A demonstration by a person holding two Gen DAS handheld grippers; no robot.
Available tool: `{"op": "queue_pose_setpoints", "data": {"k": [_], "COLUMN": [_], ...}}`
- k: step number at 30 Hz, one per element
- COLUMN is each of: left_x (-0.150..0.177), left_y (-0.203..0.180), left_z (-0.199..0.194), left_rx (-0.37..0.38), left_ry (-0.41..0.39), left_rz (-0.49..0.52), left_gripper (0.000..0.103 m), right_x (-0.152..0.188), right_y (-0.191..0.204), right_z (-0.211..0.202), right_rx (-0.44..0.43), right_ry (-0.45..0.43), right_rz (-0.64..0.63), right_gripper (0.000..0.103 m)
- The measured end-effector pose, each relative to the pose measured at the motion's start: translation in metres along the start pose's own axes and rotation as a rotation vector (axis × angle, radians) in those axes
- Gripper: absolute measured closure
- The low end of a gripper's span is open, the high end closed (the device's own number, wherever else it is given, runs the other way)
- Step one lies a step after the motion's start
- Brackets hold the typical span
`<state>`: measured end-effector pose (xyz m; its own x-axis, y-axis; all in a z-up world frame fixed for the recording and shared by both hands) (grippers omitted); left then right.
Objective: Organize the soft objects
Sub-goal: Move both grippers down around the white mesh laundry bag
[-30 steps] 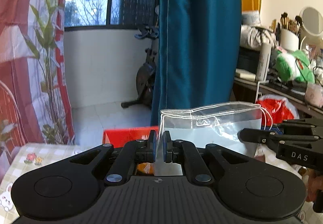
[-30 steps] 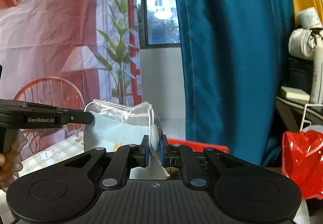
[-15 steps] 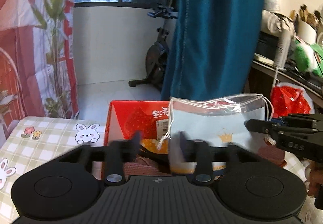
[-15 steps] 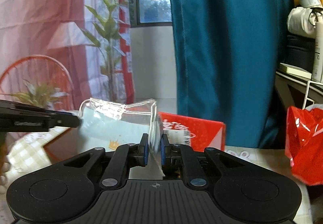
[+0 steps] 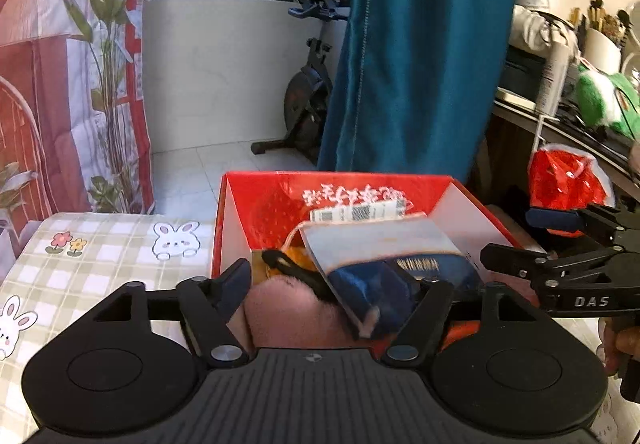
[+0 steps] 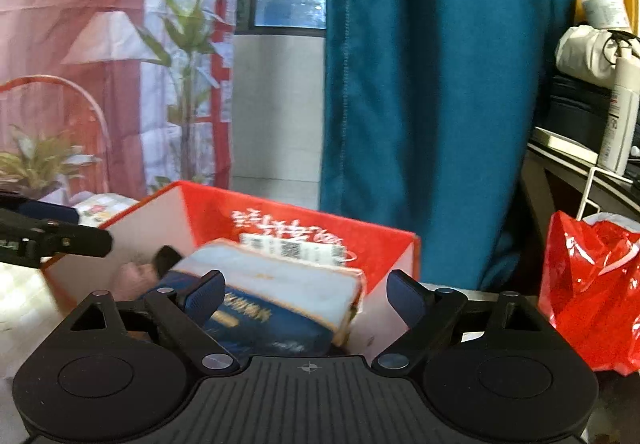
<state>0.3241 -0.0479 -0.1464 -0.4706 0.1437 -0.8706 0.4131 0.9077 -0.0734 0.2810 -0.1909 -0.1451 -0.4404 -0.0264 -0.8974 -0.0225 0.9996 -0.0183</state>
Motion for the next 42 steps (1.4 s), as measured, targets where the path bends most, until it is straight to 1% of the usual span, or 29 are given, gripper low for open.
{"op": "queue_pose_setpoints", "data": {"k": [2, 5, 8, 12, 15, 16, 18, 20, 22, 24, 28, 34, 36, 38, 40, 42], "left_x": [0.007, 0.022, 0.043, 0.077, 0.101, 0.108, 0.122, 0.137, 0.147, 0.155, 0.163, 0.175, 0.177, 0.180, 0.185, 0.186], "left_y": [-0.001, -0.004, -0.007, -0.005, 0.000, 0.001, 0.001, 0.001, 0.002, 0.002, -0.001, -0.013, -0.011, -0.007, -0.002, -0.001], "left_z": [-0.010, -0.025, -0.037, -0.048, -0.050, -0.051, -0.053, -0.054, -0.056, -0.059, -0.061, -0.056, -0.054, -0.052, -0.049, -0.050], "left_rx": [0.011, 0.041, 0.064, 0.072, 0.076, 0.081, 0.083, 0.075, 0.072, 0.084, 0.090, 0.098, 0.105, 0.109, 0.116, 0.123], "left_ry": [0.020, 0.056, 0.102, 0.163, 0.200, 0.210, 0.229, 0.251, 0.256, 0.253, 0.254, 0.267, 0.269, 0.278, 0.297, 0.289], "left_rz": [0.004, 0.016, 0.025, 0.005, -0.038, -0.056, -0.080, -0.095, -0.127, -0.150, -0.159, -0.114, -0.134, -0.163, -0.202, -0.205], "left_gripper": [0.019, 0.016, 0.016, 0.015, 0.015, 0.016, 0.022, 0.039, 0.040, 0.040, 0.040, 0.040, 0.038, 0.032, 0.029, 0.029], "right_x": [0.001, 0.008, 0.020, 0.050, 0.076, 0.087, 0.103, 0.120, 0.134, 0.146, 0.166, 0.175, 0.179, 0.182, 0.185, 0.188], "right_y": [0.004, 0.011, 0.017, 0.027, 0.035, 0.038, 0.043, 0.047, 0.050, 0.053, 0.055, 0.051, 0.048, 0.046, 0.045, 0.045], "right_z": [-0.013, -0.035, -0.057, -0.083, -0.096, -0.100, -0.105, -0.108, -0.110, -0.111, -0.111, -0.106, -0.104, -0.103, -0.101, -0.099], "right_rx": [-0.026, -0.066, -0.071, -0.072, -0.088, -0.094, -0.094, -0.090, -0.091, -0.090, -0.096, -0.100, -0.103, -0.106, -0.105, -0.104], "right_ry": [-0.009, -0.015, -0.017, 0.040, 0.097, 0.119, 0.151, 0.181, 0.210, 0.237, 0.281, 0.297, 0.308, 0.313, 0.313, 0.317], "right_rz": [0.017, 0.060, 0.097, 0.150, 0.184, 0.193, 0.201, 0.215, 0.231, 0.230, 0.237, 0.271, 0.293, 0.303, 0.296, 0.289], "right_gripper": [0.016, 0.014, 0.013, 0.013, 0.013, 0.013, 0.013, 0.014, 0.014, 0.014, 0.015, 0.015, 0.015, 0.015, 0.013, 0.011]}}
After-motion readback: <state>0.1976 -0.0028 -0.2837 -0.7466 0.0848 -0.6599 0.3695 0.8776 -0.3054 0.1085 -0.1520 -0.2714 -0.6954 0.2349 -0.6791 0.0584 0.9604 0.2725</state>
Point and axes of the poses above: each gripper's, at about its wrist camera, not at the fingertips, and z roughly the way its jaws point, y to its left, x to its underside, the point moved 5 cm from there along z, roughly the way its jaws point, and after that the axes turned 3 degrees about -y, right-handed, at the moved point
